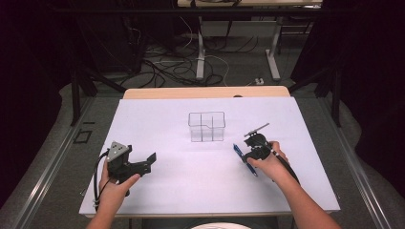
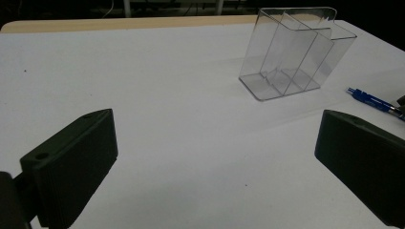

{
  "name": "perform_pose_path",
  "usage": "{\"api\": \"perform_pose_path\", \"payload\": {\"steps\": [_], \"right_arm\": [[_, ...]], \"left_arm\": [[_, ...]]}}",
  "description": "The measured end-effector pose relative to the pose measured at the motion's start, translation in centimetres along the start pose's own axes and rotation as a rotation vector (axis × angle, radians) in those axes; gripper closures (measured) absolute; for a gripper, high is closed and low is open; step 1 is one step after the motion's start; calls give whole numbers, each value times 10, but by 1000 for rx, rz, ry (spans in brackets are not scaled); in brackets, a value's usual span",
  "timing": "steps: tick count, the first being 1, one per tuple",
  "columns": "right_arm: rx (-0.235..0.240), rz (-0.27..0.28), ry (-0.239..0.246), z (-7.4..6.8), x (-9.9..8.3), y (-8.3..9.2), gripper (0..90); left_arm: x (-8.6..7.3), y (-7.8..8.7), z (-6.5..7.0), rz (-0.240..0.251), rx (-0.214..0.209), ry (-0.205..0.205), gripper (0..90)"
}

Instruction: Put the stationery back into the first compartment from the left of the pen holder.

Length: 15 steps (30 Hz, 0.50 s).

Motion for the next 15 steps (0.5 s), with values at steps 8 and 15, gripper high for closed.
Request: {"api": "perform_pose_path", "payload": {"steps": [8,15], "right_arm": [[4,-5,-9,-4,0,-5,715],[-8,-43,-27,-2,-2,-4,749]], "left_arm": [[0,1,0,2,2,-6,7],[0,1,-1,-2,2,-6,9]]}}
Point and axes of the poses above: each handheld gripper's, and its own axes: y roughly backward along the jaws, x roughly out of its top, z roughly to its right, the point moved 10 cm from there along -y, roughly forward along the jaws, and after that the axes turned 2 degrees about -x, right-handed, at the moved point
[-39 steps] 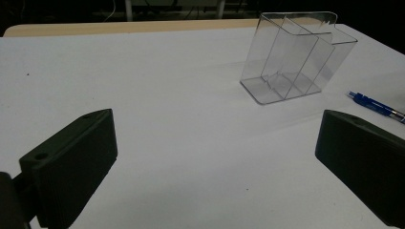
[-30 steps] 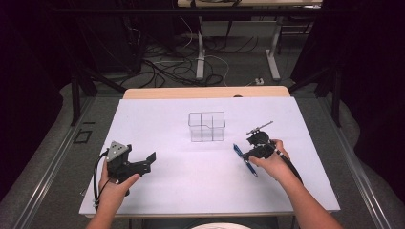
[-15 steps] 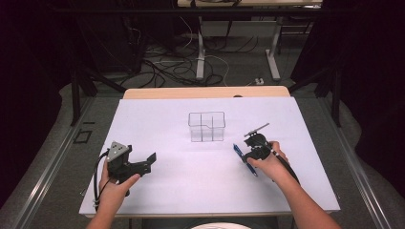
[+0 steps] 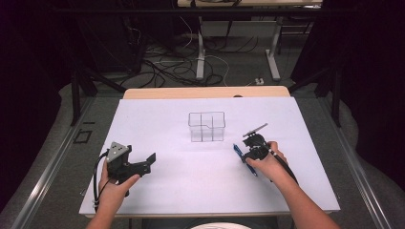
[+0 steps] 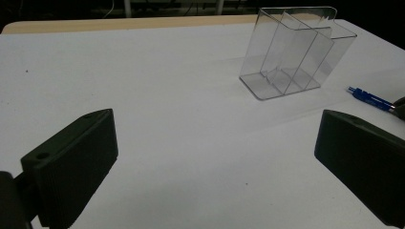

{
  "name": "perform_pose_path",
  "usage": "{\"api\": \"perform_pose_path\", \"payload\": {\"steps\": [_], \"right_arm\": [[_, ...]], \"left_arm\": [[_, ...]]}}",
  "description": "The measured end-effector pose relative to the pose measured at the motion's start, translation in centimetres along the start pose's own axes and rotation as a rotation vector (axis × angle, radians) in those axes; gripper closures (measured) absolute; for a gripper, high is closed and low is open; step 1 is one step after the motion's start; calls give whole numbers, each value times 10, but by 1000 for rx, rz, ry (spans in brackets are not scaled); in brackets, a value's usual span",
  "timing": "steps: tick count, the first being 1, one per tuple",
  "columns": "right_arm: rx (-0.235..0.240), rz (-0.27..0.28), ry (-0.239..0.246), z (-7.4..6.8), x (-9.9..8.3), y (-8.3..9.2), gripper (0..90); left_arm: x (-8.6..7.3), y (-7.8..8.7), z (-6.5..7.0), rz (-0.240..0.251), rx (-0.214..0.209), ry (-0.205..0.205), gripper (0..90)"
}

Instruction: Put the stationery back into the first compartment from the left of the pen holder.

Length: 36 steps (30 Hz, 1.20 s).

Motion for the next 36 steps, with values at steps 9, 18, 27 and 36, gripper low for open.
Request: {"api": "perform_pose_path", "payload": {"steps": [9,18,27,36], "right_arm": [[2,21,6,-1,2,-2,799],[20,18,-5,0,2,-2,801],[27,14,-9,0,1,-1,803],[52,48,9,-7,3,1,803]], "left_arm": [[0,0,0,0,-1,-2,11],[0,-1,1,3,-3,0,14],[0,0,1,0,-1,-4,14],[0,0,0,0,2,-7,14]]}}
Point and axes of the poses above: each handheld gripper's, and its own axes: y roughly backward along the jaws, x roughly out of its top, z roughly to its right, the point moved 10 cm from there along -y, roughly forward along the jaws, and after that the axes turned 2 degrees about -x, right-handed, at the moved point
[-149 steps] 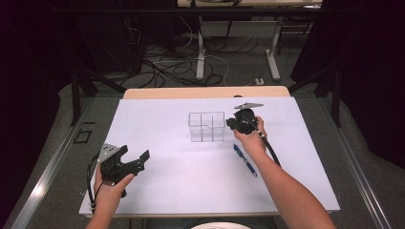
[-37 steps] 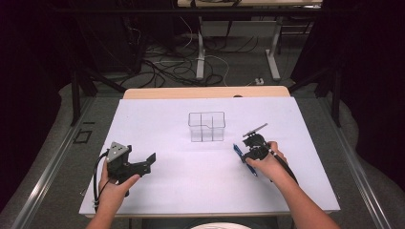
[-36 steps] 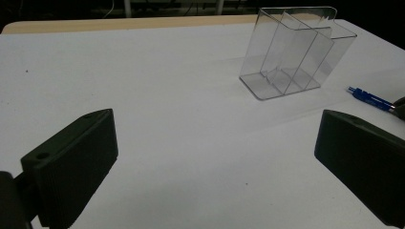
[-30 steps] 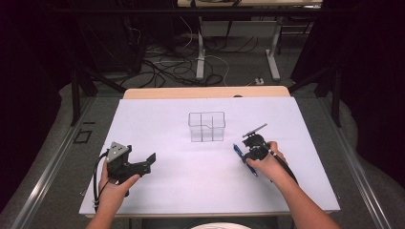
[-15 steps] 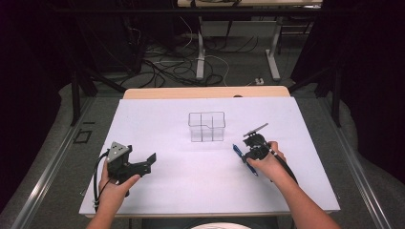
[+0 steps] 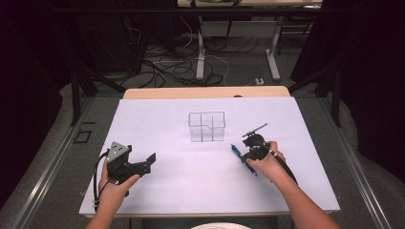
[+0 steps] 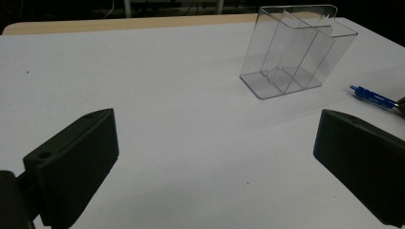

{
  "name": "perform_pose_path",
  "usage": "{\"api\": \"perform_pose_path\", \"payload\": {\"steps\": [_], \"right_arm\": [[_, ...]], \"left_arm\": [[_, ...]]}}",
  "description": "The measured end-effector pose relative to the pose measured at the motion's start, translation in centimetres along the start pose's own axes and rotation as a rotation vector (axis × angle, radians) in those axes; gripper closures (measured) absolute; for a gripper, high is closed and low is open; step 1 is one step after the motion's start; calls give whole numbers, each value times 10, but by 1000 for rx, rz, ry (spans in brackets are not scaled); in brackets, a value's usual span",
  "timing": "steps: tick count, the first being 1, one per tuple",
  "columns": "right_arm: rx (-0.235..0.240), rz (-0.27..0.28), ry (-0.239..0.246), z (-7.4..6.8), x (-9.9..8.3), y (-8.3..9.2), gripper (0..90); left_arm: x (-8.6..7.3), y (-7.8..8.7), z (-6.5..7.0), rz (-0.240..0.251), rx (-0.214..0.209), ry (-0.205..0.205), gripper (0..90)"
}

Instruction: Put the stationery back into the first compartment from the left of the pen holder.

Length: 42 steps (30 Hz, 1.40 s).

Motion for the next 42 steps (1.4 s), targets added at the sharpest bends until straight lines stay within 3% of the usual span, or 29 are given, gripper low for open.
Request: {"api": "perform_pose_path", "payload": {"steps": [1,4,5,6,7,10,12,13,16,17,18,19,20,24,25,26,29,34,36,42], "right_arm": [[-2,20,40,2,2,0,803],[2,38,45,-1,4,1,803],[26,82,51,-4,7,1,804],[26,82,51,-4,7,1,804],[-4,-4,74,-3,1,8,803],[2,41,78,-6,4,8,803],[16,98,110,-10,8,9,803],[16,99,114,-11,9,10,803],[-3,77,142,-12,7,15,803],[-38,7,180,-10,3,24,803],[2,185,164,-18,16,16,803],[-25,102,189,-15,10,22,803],[-25,102,189,-15,10,22,803],[-35,172,251,-20,16,27,803],[-41,193,307,-24,18,30,803],[-44,217,331,-26,20,30,803],[-69,253,396,-32,23,34,803],[-82,295,457,-43,25,37,803],[-96,315,521,-49,27,41,803],[-106,363,578,-59,32,49,803]], "left_arm": [[0,0,0,0,-1,0,14],[0,0,0,1,-2,0,19],[0,0,0,2,-1,2,20],[0,0,0,2,-1,2,21],[0,0,-1,2,-1,3,21],[0,0,-1,1,1,3,21],[0,1,-2,2,2,3,21],[0,1,-2,2,2,3,21],[0,1,-2,2,3,4,23],[0,1,-2,3,4,6,25],[0,1,-2,5,5,6,26],[0,1,-3,7,6,7,26],[0,1,-3,7,6,7,27],[0,1,-4,4,8,8,30],[0,1,-4,3,9,6,36],[0,1,-5,5,11,7,38],[0,2,-6,7,17,6,48],[1,2,-8,12,30,6,63],[1,1,-9,11,36,11,73],[7,3,-6,14,38,-5,104]]}}
Point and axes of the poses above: each handheld gripper's, and its own axes: y roughly backward along the jaws, x roughly out of its top, z roughly to its right, the point moved 10 cm from there along -y, roughly forward along the jaws, and after that the axes turned 2 degrees about -x, right-handed, at the moved point
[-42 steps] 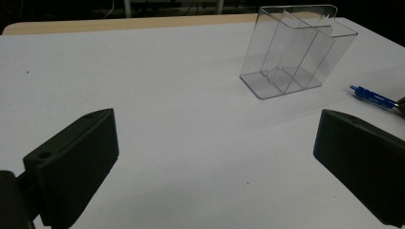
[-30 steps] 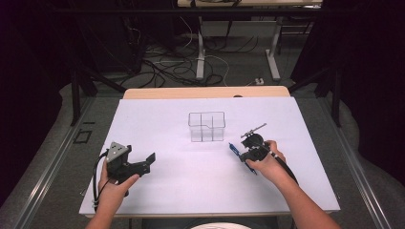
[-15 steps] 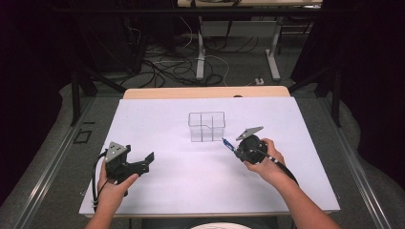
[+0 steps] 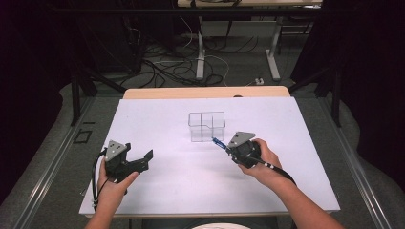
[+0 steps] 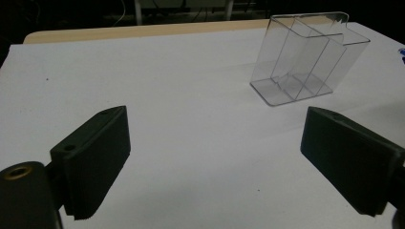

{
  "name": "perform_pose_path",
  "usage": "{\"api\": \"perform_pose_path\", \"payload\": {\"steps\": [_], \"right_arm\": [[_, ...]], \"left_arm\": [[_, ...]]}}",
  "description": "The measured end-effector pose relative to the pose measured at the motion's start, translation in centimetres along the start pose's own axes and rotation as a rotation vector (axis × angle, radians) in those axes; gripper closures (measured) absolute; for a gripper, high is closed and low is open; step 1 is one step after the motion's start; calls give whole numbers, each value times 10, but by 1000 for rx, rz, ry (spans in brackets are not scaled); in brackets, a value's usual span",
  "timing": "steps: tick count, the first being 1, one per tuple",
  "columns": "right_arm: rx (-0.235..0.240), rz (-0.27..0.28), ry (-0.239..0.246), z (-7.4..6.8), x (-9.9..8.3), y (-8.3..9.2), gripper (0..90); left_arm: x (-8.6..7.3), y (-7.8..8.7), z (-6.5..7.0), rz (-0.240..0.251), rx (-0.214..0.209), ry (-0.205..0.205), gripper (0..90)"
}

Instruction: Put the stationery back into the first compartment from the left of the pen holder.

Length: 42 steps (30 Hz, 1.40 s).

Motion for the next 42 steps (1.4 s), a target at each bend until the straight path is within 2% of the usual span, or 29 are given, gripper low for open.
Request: {"api": "perform_pose_path", "payload": {"steps": [2,3,5,6,8,11,13,14,15,16,17,18,19,20,21,23,24,26,27,29,30,31,33,35,36,37,39,40,42], "right_arm": [[-4,-2,20,0,0,1,803],[-16,-8,72,0,-1,3,803],[-33,-14,130,0,-2,6,803],[-33,-14,130,0,-2,6,803],[-54,-24,184,-1,-4,10,803],[-95,-31,319,-3,-5,15,803],[-114,-33,381,-7,-5,17,803],[-138,-34,454,-7,-4,18,803],[-152,-22,495,-6,-2,17,803],[-152,-22,495,-6,-2,17,803],[-173,-19,545,-7,0,18,803],[-173,-19,545,-7,0,18,803],[-195,-11,614,-5,3,18,802],[-195,-11,614,-5,3,18,802],[-218,-5,660,-5,6,19,802],[-240,1,714,-5,9,20,802],[-240,1,714,-5,9,20,802],[-266,17,779,-4,13,22,802],[-299,44,836,-4,18,24,802],[-330,77,879,-6,22,27,802],[-330,77,879,-6,22,27,802],[-370,106,932,-7,26,29,802],[-398,131,990,-8,30,30,802],[-413,137,1015,-9,31,31,802],[-444,148,1072,-11,32,31,802],[-444,148,1072,-11,32,31,802],[-473,141,1164,-14,32,31,802],[-482,139,1175,-14,31,31,802],[-516,151,1249,-16,33,31,803]], "left_arm": [[3,1,3,7,-4,-2,119],[4,1,4,9,-6,-4,146],[6,1,9,12,-20,-10,158],[6,0,12,7,-29,-15,158],[7,-2,17,4,-42,-22,157],[9,-3,24,-6,-61,-32,157],[11,-4,28,-12,-69,-47,158],[12,-4,30,-18,-74,-57,159],[13,-5,32,-21,-77,-66,159],[14,-5,33,-30,-79,-76,159],[15,-4,34,-36,-78,-85,163],[17,-4,35,-36,-79,-97,163],[19,-3,37,-39,-88,-105,172],[21,-3,39,-38,-93,-112,172],[22,-3,40,-38,-95,-119,172],[25,-2,41,-39,-101,-134,177],[25,-2,41,-39,-101,-134,186],[25,-3,40,-41,-101,-138,188],[24,-3,40,-43,-101,-141,206],[20,-5,38,-51,-105,-149,217],[20,-5,38,-51,-105,-149,221],[17,-6,37,-55,-104,-147,225],[17,-7,37,-59,-102,-149,242],[16,-7,35,-64,-93,-154,242],[16,-6,35,-68,-88,-152,246],[17,-6,34,-68,-88,-152,246],[18,-6,33,-81,-90,-152,252],[19,-6,33,-82,-90,-154,252],[21,-6,33,-85,-84,-159,270]]}}
Point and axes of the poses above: each handheld gripper's, and its own axes: y roughly backward along the jaws, x roughly out of its top, z roughly to its right, the point moved 10 cm from there along -y, roughly forward along the jaws, and after that the axes turned 2 degrees about -x, right-handed, at the moved point
